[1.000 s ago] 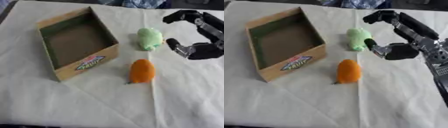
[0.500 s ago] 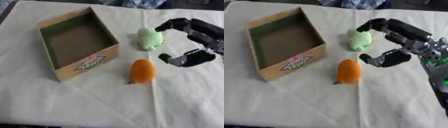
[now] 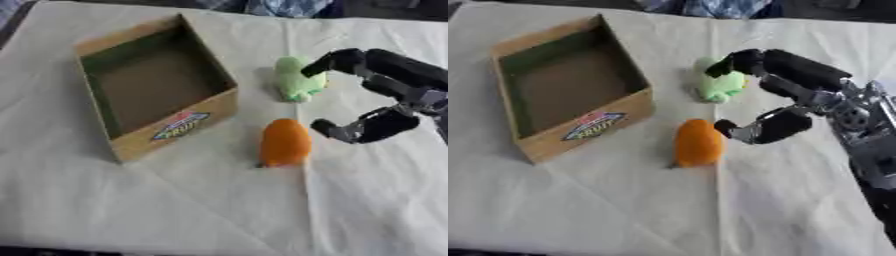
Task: Pick up objects on the table and place them in the box.
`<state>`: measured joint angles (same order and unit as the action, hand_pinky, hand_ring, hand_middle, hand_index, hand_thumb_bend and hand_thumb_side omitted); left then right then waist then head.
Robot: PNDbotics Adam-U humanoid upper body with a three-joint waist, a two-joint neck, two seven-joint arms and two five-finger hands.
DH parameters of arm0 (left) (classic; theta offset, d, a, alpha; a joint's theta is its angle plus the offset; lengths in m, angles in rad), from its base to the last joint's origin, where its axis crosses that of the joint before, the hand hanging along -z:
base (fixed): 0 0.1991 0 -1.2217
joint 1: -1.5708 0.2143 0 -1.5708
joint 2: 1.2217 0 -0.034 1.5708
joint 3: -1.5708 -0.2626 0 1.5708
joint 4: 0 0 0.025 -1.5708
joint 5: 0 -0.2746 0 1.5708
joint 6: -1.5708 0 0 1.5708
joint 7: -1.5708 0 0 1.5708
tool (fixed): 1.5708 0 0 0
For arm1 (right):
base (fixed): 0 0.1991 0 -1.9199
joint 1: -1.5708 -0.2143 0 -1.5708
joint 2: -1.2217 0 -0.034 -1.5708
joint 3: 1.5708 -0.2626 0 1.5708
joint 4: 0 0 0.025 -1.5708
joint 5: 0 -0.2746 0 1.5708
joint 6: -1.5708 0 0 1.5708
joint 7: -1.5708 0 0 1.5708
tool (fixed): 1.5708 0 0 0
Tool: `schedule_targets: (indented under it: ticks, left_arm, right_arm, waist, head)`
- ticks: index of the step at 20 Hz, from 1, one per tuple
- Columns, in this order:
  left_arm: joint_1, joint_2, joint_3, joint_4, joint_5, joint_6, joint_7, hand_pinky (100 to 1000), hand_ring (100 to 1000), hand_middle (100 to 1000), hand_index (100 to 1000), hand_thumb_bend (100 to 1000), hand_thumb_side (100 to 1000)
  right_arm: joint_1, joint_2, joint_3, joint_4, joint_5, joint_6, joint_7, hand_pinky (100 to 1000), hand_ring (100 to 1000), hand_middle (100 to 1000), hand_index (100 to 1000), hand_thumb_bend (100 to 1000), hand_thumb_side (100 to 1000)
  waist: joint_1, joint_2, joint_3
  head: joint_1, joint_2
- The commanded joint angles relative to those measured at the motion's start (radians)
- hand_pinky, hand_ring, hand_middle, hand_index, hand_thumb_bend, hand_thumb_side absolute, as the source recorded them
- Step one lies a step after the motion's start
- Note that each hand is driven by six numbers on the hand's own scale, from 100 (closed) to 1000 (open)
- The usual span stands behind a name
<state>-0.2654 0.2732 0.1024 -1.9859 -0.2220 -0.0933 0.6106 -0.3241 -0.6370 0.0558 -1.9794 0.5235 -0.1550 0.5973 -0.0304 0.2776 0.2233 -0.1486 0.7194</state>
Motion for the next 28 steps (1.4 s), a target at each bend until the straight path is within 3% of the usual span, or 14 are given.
schedule_targets:
  ticks: [1,12,28]
  left_arm:
    - [-0.011,0.025,0.004,-0.014,-0.002,-0.001,-0.007,618,787,1000,711,295,979]
    - [-0.013,0.023,0.002,-0.014,0.000,-0.001,-0.013,618,788,1000,711,294,979]
    - [-0.010,0.018,-0.001,-0.014,0.005,0.004,-0.024,617,789,1000,710,292,986]
  right_arm:
    - [-0.003,-0.013,0.011,-0.021,0.015,0.002,0.020,908,848,787,917,328,406]
    - [0.007,-0.002,0.042,-0.015,0.083,0.025,0.060,916,858,793,931,381,422]
    - [-0.019,0.053,0.109,0.093,0.276,0.012,0.016,905,853,766,930,419,430]
  waist:
    - [0.002,-0.019,0.002]
    - [0.001,-0.019,0.005]
    - [0.003,-0.013,0.012]
  head:
    - [-0.001,-0.004]
    - [-0.003,-0.006]
    - [-0.012,-0.004]
